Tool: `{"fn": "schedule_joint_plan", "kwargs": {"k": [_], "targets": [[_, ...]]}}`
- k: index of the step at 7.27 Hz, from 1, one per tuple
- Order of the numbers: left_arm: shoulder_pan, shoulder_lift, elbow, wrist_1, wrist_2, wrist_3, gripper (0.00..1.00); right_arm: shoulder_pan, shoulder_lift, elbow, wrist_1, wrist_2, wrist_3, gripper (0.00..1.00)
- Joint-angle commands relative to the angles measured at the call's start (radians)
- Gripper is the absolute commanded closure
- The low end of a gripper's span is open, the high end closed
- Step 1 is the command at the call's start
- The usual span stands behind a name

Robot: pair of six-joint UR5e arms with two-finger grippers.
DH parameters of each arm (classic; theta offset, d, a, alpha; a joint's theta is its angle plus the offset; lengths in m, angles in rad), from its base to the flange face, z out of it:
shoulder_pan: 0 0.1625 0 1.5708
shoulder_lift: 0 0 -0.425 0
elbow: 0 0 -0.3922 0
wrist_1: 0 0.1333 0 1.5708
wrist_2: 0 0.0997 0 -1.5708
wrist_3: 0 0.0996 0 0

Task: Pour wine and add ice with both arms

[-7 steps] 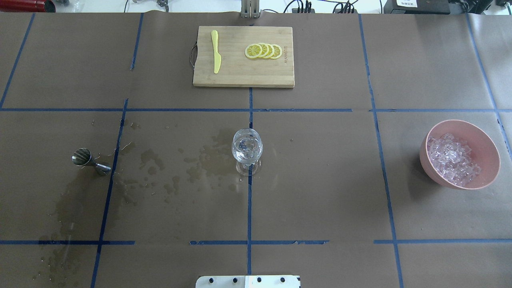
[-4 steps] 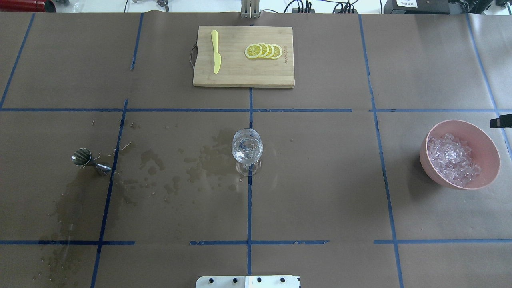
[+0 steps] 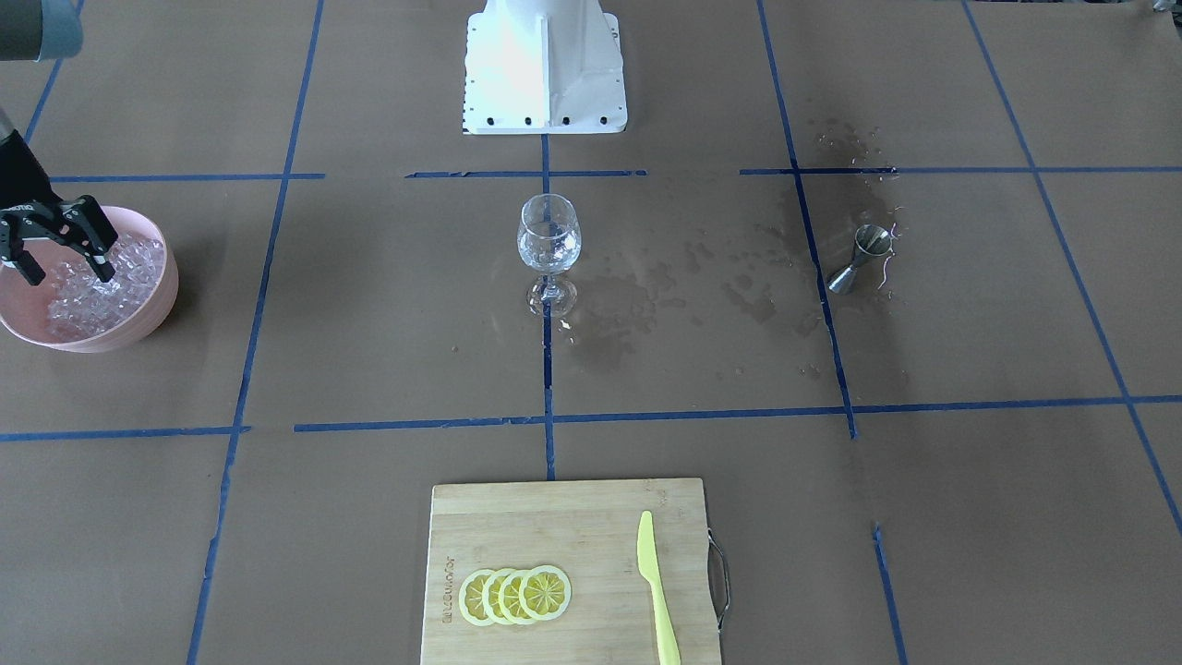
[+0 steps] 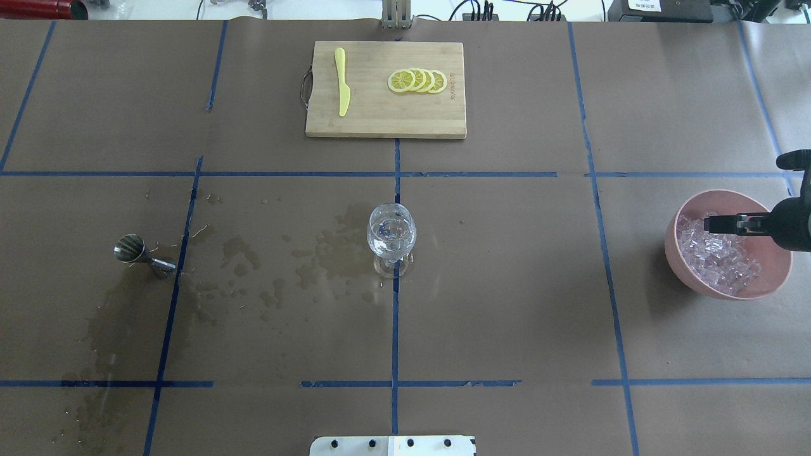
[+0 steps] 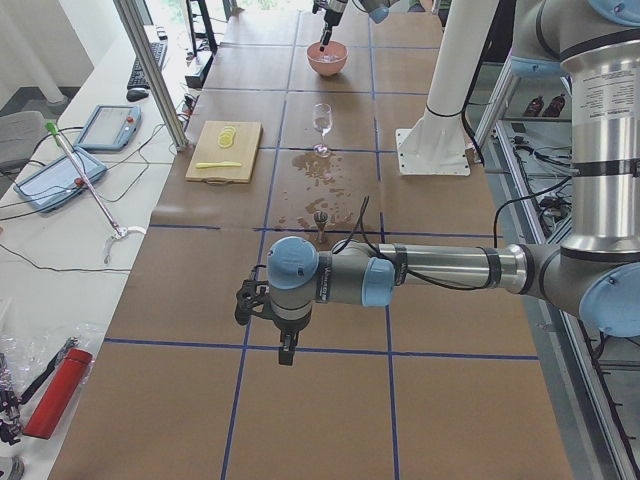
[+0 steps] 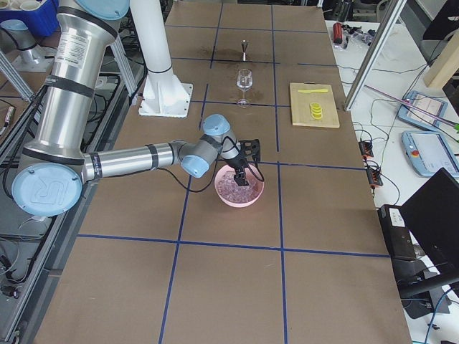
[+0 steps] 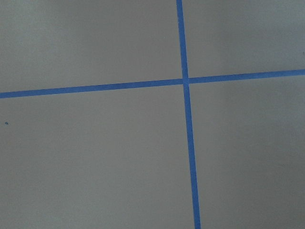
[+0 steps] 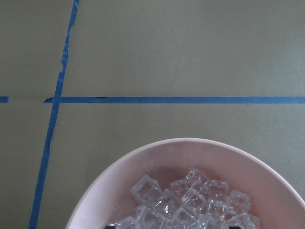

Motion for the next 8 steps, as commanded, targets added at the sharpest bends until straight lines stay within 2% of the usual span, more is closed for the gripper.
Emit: {"fn": "schedule_joint_plan", "kwargs": {"k": [1,5,8], "targets": [[0.000,-0.001,0.000,0.000,0.000,0.000,0.00,-0.060,-0.017,-0.002,0.001,-0.044,0.016,0.26],[0.000,-0.001,0.000,-0.002,0.000,0.000,0.00,-0.098,-0.037,-0.005,-0.008,-0.088,0.014,0.42],[0.000,-0.001,0.000,-0.002,0.000,0.000,0.00,-0.113,-0.034,-0.005,-0.008,-0.110,0.014,0.42]]}}
